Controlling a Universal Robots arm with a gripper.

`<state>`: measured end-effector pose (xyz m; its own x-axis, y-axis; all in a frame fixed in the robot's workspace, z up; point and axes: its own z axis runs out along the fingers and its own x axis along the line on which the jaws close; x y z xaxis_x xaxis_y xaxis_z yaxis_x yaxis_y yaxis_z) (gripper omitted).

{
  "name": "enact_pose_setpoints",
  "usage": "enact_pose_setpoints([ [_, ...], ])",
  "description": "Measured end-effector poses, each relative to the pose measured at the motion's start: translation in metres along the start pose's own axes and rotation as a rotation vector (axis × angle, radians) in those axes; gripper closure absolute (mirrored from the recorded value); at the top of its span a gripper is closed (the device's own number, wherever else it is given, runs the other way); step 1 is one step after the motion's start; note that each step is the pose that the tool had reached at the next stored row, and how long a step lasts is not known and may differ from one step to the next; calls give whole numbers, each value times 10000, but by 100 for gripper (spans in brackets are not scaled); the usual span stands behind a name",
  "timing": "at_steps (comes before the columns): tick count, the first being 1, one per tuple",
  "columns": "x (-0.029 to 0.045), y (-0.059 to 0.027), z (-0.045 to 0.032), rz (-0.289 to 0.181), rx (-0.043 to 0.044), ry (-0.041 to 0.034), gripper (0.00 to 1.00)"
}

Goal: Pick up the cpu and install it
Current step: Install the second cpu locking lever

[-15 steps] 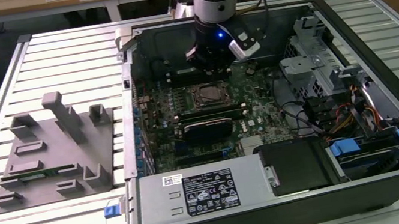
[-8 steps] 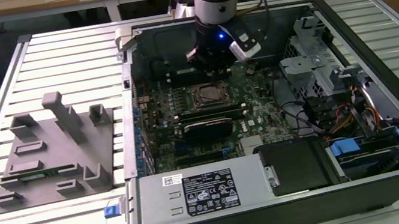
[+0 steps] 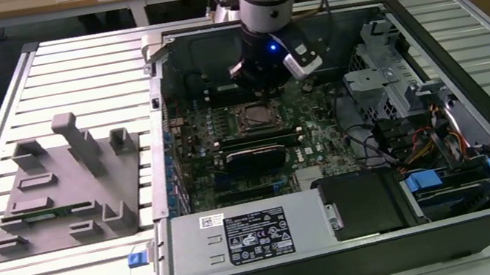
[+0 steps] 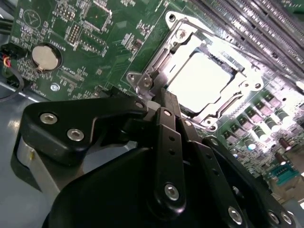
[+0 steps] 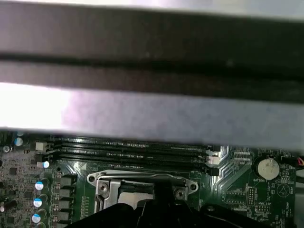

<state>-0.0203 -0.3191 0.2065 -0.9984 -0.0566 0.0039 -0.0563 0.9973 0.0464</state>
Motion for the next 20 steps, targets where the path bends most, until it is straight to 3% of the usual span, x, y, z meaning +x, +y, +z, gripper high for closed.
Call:
enact_pose_setpoints([
  [10,5,-81,-7,2,3,1,89],
  [15,5,-80,-78,1,1,0,89],
  [20,8,-138,-85,0,0,-1,89],
])
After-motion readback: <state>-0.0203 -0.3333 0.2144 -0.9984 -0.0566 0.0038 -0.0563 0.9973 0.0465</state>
